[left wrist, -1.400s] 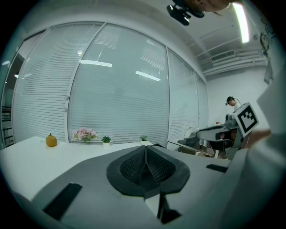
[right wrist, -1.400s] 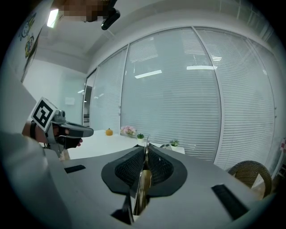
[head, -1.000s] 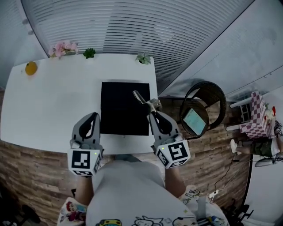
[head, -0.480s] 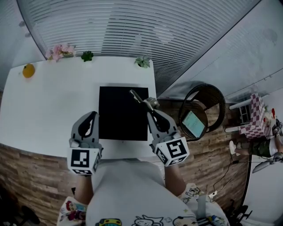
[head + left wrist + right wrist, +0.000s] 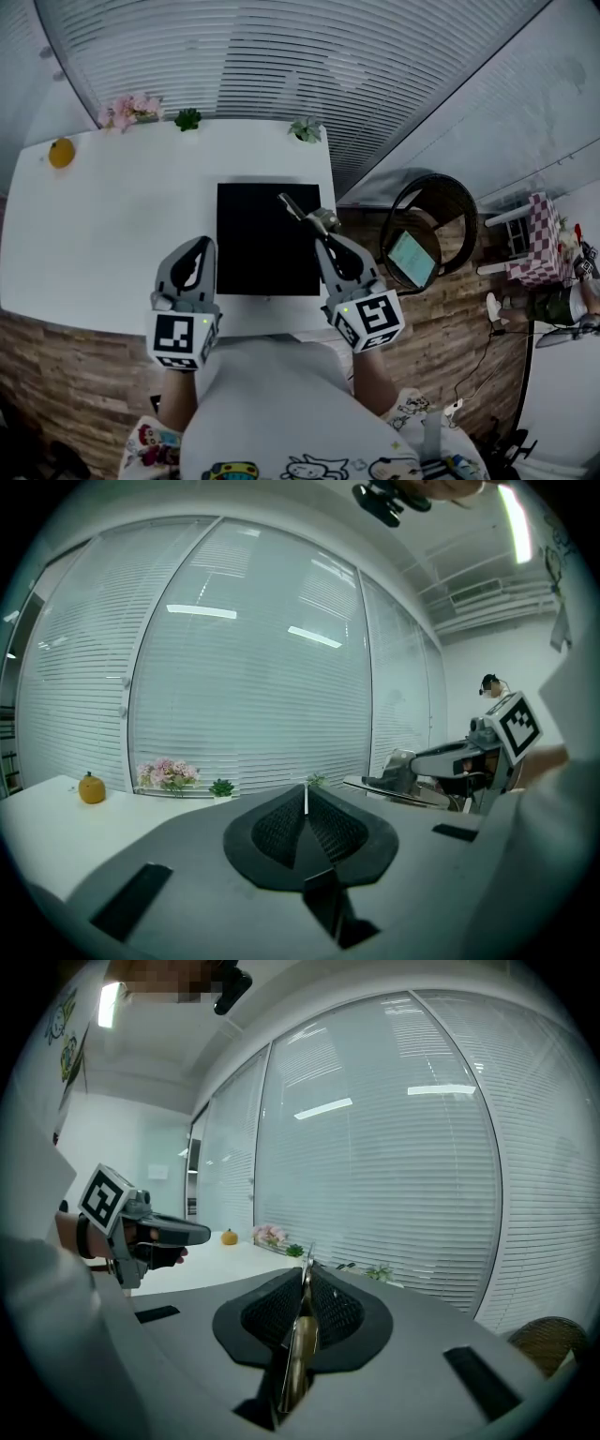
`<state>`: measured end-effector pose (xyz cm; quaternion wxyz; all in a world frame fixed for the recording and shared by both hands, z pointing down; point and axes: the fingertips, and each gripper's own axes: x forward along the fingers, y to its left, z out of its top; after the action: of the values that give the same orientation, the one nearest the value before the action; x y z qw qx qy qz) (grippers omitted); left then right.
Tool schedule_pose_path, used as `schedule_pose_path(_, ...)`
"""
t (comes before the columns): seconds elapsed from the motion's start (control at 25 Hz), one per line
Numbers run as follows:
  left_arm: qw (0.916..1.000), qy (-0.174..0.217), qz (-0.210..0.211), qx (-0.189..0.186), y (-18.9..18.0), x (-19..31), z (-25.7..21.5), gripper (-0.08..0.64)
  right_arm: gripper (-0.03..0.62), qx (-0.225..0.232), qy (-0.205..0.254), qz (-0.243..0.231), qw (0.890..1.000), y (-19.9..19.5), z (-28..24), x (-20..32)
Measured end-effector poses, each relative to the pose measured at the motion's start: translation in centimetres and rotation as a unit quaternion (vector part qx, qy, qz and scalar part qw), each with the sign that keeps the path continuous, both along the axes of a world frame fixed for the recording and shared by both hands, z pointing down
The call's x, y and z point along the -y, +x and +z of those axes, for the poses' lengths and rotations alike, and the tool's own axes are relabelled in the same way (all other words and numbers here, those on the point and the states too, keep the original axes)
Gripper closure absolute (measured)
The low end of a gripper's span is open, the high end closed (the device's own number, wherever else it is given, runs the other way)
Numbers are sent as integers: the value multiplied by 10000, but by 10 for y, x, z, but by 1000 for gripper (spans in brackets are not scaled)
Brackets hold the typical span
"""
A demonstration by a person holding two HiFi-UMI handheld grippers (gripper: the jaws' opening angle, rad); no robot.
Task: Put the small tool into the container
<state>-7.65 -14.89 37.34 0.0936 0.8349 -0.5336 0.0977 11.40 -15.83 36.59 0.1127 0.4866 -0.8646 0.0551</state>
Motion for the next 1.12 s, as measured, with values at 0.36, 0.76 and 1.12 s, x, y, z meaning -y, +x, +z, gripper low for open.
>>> schedule_pose_path(0.36,10000,-19,56,-36,-6,5,5,549,567,0,-207,-136,9997,-17,8,0)
schedule_pose_path(0.76,9998,-176,78,-68,-8,3,17,549,567,-10,-555,-531,9970,-35,26,-9)
schedule_pose_path(1.12,9986,-502,147,-57,-6,-7,38,549,567,-146,-858,-926,9919,-47,48,-22)
